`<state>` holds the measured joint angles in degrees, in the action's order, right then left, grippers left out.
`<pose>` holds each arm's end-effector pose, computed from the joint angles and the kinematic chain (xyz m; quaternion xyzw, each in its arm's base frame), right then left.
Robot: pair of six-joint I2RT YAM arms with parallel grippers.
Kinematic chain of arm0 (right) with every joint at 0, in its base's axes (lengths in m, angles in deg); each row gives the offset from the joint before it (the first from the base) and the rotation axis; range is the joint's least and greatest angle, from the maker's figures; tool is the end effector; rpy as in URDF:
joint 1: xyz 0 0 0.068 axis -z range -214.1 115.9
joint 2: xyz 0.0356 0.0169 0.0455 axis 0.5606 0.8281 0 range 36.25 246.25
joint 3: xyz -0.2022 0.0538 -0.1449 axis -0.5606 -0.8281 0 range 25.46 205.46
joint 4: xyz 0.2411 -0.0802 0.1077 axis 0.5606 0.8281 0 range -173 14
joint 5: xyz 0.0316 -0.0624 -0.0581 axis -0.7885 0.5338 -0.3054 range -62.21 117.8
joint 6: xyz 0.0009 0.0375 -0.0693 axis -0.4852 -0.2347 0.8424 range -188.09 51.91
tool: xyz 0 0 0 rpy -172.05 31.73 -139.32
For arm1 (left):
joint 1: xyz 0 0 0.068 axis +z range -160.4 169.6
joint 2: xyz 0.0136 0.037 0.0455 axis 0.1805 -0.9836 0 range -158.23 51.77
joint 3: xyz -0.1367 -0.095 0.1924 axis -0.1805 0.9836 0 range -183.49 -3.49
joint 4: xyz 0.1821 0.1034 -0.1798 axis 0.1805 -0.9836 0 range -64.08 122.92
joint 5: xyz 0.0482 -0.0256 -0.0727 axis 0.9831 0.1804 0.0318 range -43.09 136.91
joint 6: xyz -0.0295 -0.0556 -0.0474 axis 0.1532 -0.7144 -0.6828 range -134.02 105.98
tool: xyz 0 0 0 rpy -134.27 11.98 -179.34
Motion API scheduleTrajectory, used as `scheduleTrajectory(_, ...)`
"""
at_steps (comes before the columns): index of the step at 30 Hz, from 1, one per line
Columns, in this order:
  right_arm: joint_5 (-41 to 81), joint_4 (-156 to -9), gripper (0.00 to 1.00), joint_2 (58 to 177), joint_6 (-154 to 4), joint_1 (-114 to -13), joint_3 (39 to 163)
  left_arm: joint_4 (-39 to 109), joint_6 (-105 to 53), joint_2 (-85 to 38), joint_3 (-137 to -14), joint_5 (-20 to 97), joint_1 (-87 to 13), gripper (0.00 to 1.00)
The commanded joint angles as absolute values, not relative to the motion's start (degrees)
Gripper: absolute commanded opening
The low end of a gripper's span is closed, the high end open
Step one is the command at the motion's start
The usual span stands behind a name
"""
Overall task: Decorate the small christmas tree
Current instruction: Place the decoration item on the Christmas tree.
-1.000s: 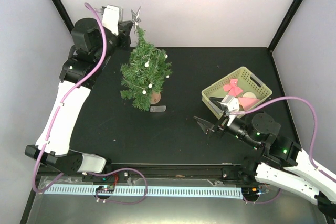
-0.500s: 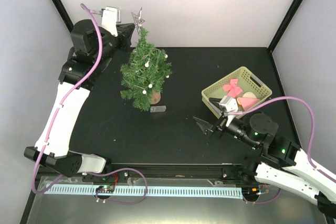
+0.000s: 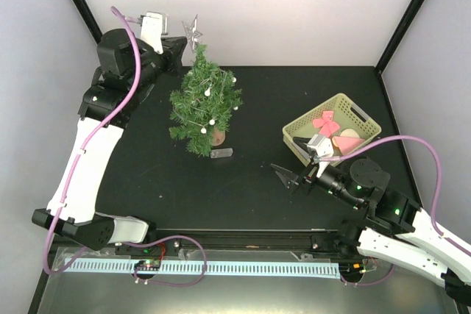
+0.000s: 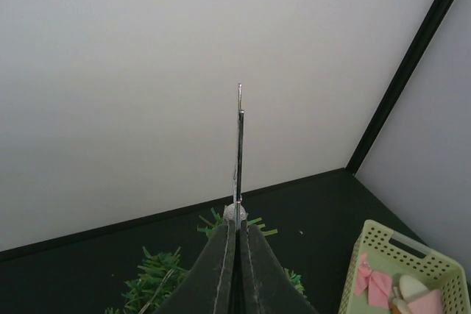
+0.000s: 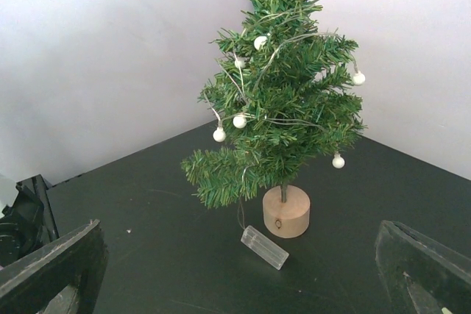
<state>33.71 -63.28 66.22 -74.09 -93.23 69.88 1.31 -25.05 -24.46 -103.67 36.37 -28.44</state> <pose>0.1012 0.1557 0.3460 -0.2989 0.6756 0.3301 0.5876 0.2953 -0.1091 0.4932 0.1061 0.7445 -0.2315 0.6172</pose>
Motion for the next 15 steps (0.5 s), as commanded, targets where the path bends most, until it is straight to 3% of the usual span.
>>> scheduleTrajectory(1,34.8,-63.8,1.0,65.9,-73.2,-93.5,69.7,-3.6,-22.5,-23.6,-107.2,37.1,-28.2,0.02)
scheduleTrajectory(15,34.1,-63.7,1.0,67.1,-73.2,-93.5,69.6,-12.2,-19.8,-27.2,-113.1,35.4,-28.0,0.02)
